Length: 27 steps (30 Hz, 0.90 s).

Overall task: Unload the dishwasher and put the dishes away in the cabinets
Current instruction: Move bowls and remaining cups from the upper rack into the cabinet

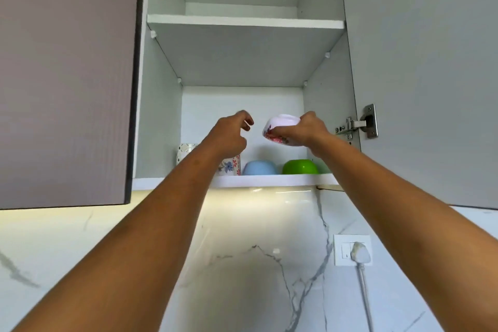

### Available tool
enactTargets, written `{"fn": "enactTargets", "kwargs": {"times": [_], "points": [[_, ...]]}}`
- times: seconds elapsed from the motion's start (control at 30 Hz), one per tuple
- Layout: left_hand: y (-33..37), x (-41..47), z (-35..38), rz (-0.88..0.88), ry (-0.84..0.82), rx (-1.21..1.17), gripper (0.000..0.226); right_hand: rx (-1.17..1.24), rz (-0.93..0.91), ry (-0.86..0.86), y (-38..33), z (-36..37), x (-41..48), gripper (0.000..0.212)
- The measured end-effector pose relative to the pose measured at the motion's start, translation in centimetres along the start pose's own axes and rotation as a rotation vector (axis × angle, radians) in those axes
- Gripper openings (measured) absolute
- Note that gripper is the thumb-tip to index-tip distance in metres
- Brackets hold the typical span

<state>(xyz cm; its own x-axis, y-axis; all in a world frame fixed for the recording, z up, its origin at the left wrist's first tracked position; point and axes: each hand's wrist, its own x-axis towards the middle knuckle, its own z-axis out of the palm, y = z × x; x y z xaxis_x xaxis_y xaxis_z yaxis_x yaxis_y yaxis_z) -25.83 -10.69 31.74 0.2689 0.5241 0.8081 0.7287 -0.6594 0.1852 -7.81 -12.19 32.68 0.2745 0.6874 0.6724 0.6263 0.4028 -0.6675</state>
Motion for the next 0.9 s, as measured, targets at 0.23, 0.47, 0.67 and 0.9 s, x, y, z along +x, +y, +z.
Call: {"fn": "enactTargets", "kwargs": {"times": [0.23, 0.47, 0.67, 0.9], "points": [[-1.1, 3.9, 2.8, -0.031, -0.32, 0.273, 0.058, -0.309, 0.085, -0.217, 1.6, 2.2, 5.0, 0.066], [-2.4, 6.6, 3.4, -0.064, -0.697, 0.594, 0.061, -0.648, 0.072, -0.294, 2.2, 5.5, 7.2, 0.042], [-2.9, 6.5, 4.8, -0.026, -0.663, 0.62, 0.058, -0.733, 0.087, -0.53, 1.9, 6.2, 7.6, 0.029], [-2.1, 5.8, 5.2, -0.017, -0.58, 0.482, 0.06, -0.865, 0.015, -0.494, 2.4, 6.4, 7.7, 0.045]]}}
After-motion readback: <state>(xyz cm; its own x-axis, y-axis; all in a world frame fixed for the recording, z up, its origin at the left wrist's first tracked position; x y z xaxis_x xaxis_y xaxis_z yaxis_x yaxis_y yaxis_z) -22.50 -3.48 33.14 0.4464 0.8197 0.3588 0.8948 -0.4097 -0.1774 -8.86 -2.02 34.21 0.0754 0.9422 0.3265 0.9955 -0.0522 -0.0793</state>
